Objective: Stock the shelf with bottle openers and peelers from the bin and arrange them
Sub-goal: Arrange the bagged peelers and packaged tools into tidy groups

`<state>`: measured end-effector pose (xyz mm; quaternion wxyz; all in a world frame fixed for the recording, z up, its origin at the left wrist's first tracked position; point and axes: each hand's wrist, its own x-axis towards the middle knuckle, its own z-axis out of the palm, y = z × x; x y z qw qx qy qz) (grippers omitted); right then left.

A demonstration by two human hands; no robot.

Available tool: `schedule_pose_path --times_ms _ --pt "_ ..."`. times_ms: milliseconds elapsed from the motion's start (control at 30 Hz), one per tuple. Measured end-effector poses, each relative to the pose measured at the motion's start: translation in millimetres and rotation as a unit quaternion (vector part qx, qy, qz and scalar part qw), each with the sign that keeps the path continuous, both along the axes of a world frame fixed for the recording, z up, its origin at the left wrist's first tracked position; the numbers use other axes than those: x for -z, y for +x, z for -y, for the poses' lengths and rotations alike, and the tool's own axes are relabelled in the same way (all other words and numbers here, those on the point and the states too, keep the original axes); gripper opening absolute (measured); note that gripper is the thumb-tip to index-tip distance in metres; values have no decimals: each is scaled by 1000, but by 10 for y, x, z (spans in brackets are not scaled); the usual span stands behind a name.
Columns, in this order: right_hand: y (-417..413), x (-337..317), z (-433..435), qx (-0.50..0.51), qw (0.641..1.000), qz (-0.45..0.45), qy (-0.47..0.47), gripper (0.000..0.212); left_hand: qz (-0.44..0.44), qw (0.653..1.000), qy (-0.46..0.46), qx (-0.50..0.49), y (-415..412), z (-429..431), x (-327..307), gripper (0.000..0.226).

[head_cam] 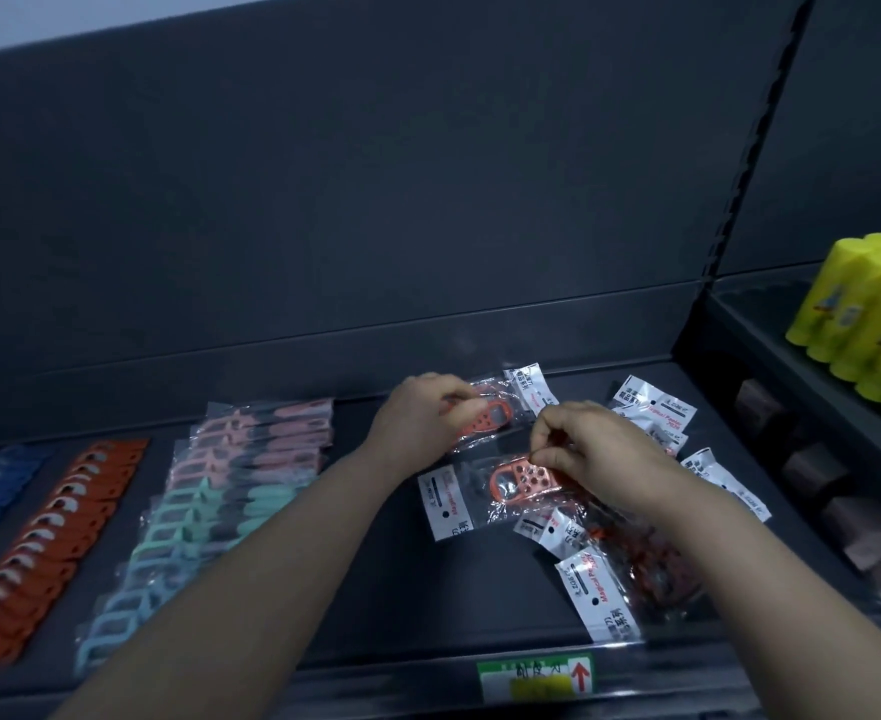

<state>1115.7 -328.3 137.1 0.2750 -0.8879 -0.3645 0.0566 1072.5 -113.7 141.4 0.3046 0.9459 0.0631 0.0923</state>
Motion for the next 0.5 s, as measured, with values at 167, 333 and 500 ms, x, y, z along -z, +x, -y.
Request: schedule_pose_path --times_ms 167,333,500 --pt "-44 -88 -103 20 998 -20 53 23 -183 975 -74 104 -211 123 -185 15" --pt "-92 -59 -124 170 969 -94 153 80 -77 959 -268 -57 -293 88 -103 10" --pt "-224 -77 -275 110 974 -160 118 24 -11 902 -420 -94 -345 263 -54 12"
